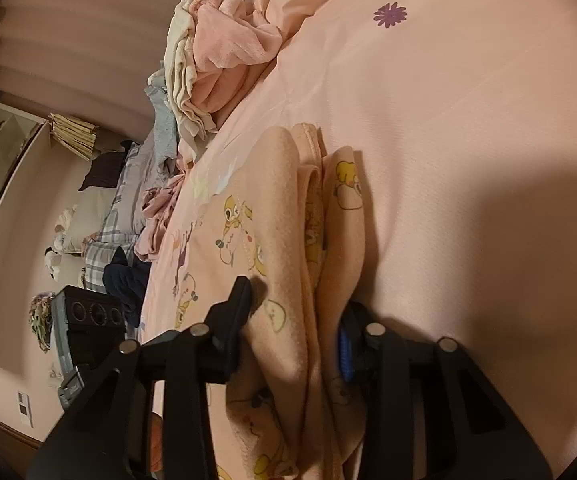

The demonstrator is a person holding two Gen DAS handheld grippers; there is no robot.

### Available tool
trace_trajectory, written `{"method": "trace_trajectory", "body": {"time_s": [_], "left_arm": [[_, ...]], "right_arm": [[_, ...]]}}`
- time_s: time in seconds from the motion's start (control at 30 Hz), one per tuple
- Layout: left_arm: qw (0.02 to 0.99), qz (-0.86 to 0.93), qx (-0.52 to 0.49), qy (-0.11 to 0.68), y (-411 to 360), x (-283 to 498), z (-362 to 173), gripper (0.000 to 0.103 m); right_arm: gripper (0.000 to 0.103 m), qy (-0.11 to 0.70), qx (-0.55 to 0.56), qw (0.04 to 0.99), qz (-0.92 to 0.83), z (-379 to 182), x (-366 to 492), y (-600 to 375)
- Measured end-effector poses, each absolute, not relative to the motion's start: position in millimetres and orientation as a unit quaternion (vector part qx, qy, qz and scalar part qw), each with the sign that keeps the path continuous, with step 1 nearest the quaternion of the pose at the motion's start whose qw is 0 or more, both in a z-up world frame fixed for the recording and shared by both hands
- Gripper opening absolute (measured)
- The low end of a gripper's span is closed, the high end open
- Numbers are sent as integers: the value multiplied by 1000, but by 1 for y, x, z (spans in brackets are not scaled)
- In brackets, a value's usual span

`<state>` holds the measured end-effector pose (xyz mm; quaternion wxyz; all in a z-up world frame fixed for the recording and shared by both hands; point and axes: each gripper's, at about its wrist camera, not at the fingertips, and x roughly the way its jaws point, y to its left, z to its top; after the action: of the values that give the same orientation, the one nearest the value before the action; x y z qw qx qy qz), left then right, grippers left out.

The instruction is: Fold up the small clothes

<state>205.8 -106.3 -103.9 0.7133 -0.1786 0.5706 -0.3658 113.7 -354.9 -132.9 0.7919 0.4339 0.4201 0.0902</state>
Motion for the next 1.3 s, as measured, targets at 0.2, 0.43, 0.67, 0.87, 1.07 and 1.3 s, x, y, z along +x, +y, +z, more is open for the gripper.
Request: {"method": "trace_trajectory", "body": {"time_s": [0.2,0.43,0.67,0.87,1.07,1.3], "left_arm": [[736,-343,-139,567,-110,201,-101,59],[749,-333,-117,561,-108,195,-96,33],[761,-338,-116,541,-103,184,-78,23],[772,-340,-109,527,-94,169,-59,23],[775,-340,-103,522,-83,150,-47,23],[778,-335,-96,522,-65,124,-42,23]], "right_arm": [[29,421,403,808,81,-126,114,-343],[23,416,361,832,65,-114,114,-327],[22,399,317,858,68,-89,109,-305],[21,383,305,869,78,-72,96,-292],[21,374,303,872,88,-62,77,-279],[21,378,293,872,99,-57,52,-256]]}}
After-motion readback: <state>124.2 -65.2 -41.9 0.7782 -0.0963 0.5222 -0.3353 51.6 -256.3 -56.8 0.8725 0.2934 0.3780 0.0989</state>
